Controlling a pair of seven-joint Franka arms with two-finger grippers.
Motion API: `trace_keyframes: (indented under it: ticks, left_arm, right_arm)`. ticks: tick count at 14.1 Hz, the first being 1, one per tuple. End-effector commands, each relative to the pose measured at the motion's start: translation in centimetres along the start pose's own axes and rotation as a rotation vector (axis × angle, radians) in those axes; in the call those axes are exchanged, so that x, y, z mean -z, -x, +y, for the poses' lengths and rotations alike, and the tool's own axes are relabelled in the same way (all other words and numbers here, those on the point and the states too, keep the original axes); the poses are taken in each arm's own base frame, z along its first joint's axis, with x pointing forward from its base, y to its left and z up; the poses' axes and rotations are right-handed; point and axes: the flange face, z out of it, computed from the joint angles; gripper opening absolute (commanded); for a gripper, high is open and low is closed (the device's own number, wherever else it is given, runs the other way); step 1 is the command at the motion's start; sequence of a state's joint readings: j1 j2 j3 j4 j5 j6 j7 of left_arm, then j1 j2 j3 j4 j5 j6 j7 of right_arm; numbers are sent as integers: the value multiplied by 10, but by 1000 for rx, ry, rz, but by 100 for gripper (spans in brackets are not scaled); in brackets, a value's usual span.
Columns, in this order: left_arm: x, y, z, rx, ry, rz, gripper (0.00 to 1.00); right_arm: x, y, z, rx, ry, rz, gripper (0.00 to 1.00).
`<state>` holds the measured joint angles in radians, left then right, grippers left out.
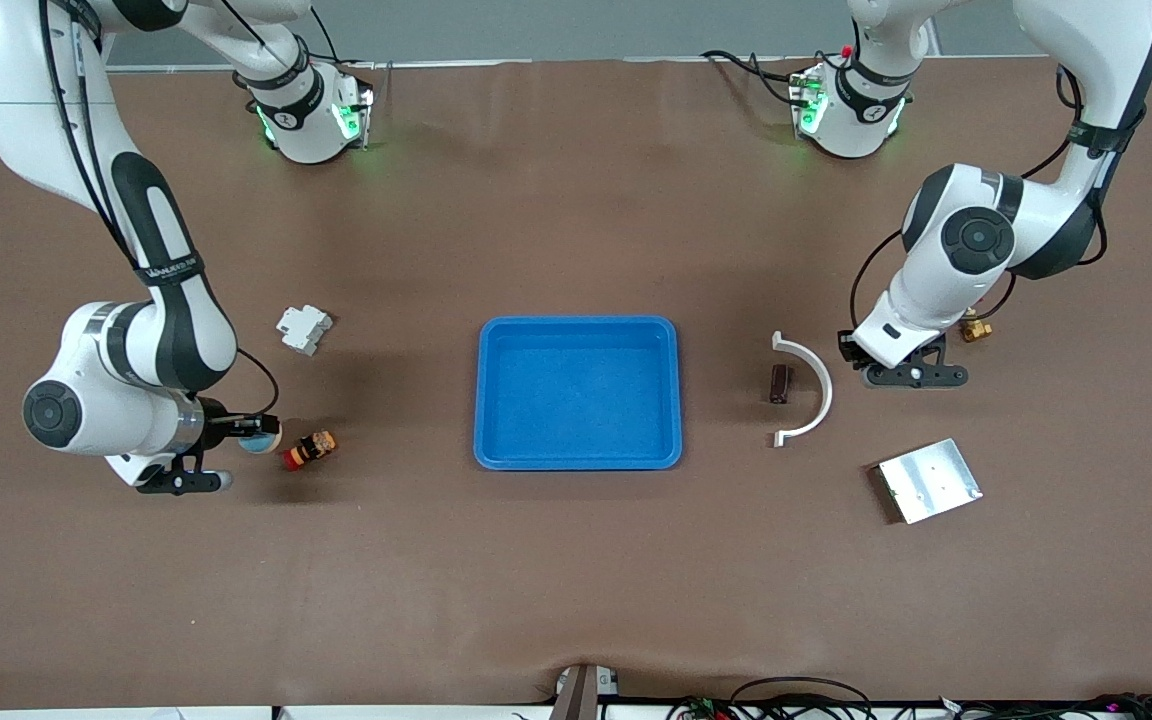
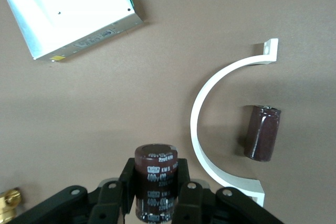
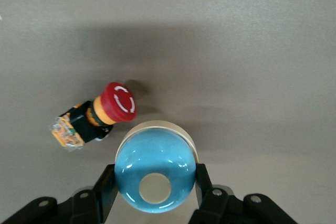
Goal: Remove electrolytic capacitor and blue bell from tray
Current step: 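Carry the bell with the right gripper while the left gripper carries the capacitor, then place the bell by the orange button while the left gripper lowers the capacitor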
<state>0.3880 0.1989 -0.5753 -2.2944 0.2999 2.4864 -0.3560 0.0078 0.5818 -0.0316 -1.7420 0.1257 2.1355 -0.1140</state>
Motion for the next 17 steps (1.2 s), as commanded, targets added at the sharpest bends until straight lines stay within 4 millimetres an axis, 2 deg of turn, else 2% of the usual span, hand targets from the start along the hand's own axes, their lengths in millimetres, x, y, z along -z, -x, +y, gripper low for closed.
trace_keyframes:
  ticks: [1,3,5,6,8,9,10,14,15,17]
  left_arm:
    - [-8,21,-11,2,20,59,0]
    - [-21,25,-8,-5,52,83,0]
    - [-30,26,-18,-3,73,96,0]
    - [-34,26,-21,-19,77,103,0]
    - [-45,26,-31,-36,78,110,0]
    - [-50,25,-38,-46,77,115,0]
    - [-55,26,-42,-57,78,118,0]
    - [-71,25,-41,-51,103,96,0]
    - [-74,23,-40,-50,111,91,0]
    - [-82,23,-39,-44,125,78,0]
  right_arm:
    - [-10,18,-2,31,5,15,0]
    - [-12,20,3,26,6,8,0]
    - [-16,20,5,23,5,0,0]
    - [-16,19,4,21,5,2,30]
    - [-16,18,6,21,5,4,63]
    - [-15,18,6,20,5,5,93]
    - [-15,18,6,17,5,7,100]
    - [-7,14,3,25,6,14,100]
    - [5,11,1,27,4,20,100]
    - [43,2,-4,22,-11,-13,100]
